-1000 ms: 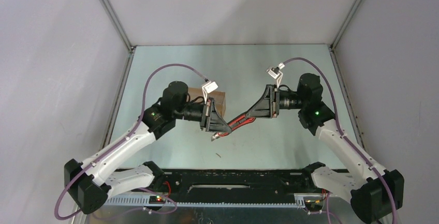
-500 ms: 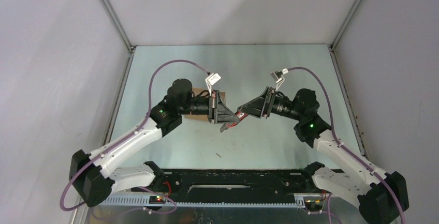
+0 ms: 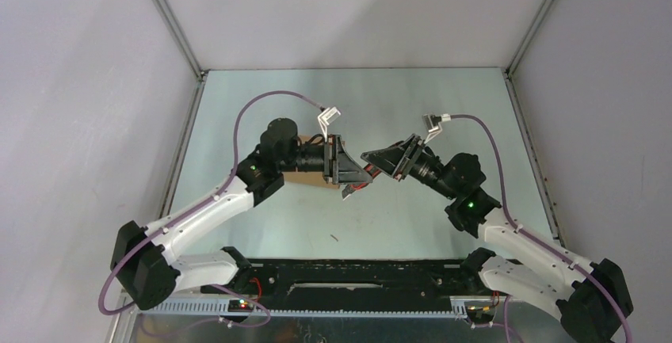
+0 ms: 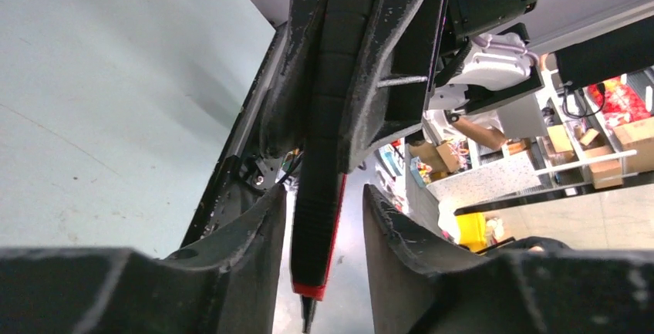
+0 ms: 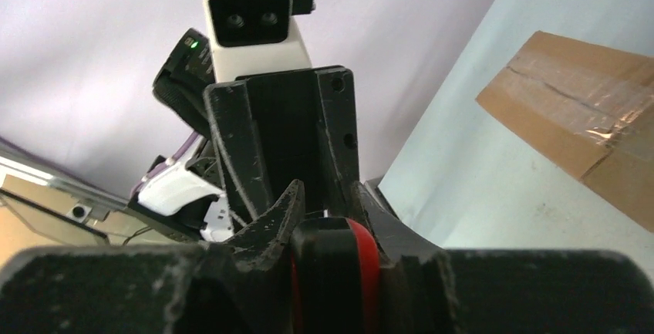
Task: Unpack the express box
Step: Cut the express box at the center of the board.
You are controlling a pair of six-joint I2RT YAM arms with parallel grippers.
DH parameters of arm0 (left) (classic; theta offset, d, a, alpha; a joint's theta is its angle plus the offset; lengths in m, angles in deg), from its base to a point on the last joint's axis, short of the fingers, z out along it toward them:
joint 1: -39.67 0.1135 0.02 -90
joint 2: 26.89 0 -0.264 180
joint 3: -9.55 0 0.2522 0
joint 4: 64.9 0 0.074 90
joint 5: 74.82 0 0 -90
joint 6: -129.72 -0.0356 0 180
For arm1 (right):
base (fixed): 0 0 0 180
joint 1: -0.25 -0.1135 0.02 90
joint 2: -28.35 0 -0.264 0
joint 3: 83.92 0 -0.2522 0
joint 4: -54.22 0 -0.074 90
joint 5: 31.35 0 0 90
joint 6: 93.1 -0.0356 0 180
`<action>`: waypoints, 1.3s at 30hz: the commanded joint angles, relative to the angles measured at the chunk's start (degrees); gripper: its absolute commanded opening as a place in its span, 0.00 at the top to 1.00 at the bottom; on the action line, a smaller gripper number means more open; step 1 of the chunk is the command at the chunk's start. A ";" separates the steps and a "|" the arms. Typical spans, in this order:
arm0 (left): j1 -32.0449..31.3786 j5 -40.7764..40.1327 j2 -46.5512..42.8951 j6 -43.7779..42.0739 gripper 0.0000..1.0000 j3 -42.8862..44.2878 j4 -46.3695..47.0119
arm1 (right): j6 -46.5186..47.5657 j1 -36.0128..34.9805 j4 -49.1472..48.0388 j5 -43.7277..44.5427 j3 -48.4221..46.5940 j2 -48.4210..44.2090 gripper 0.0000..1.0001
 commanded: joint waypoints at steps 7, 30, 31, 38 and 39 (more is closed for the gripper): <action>-0.66 -0.38 -3.05 -0.56 0.59 -1.38 0.83 | -0.77 5.04 -1.40 0.92 0.26 -0.65 1.00; -0.69 0.94 3.26 2.04 1.00 4.16 3.13 | 1.22 1.76 -1.18 -0.12 -1.21 1.40 0.65; -0.65 1.01 3.43 1.96 1.00 4.23 3.10 | 1.20 1.72 -1.32 -0.21 -1.21 1.43 0.65; -0.30 1.48 5.18 3.95 1.00 4.65 4.85 | 1.03 1.39 -3.25 -2.86 -1.14 1.62 0.53; -0.12 1.56 5.47 4.88 1.00 4.67 5.92 | 1.19 1.17 -3.71 -2.76 -0.89 1.42 0.53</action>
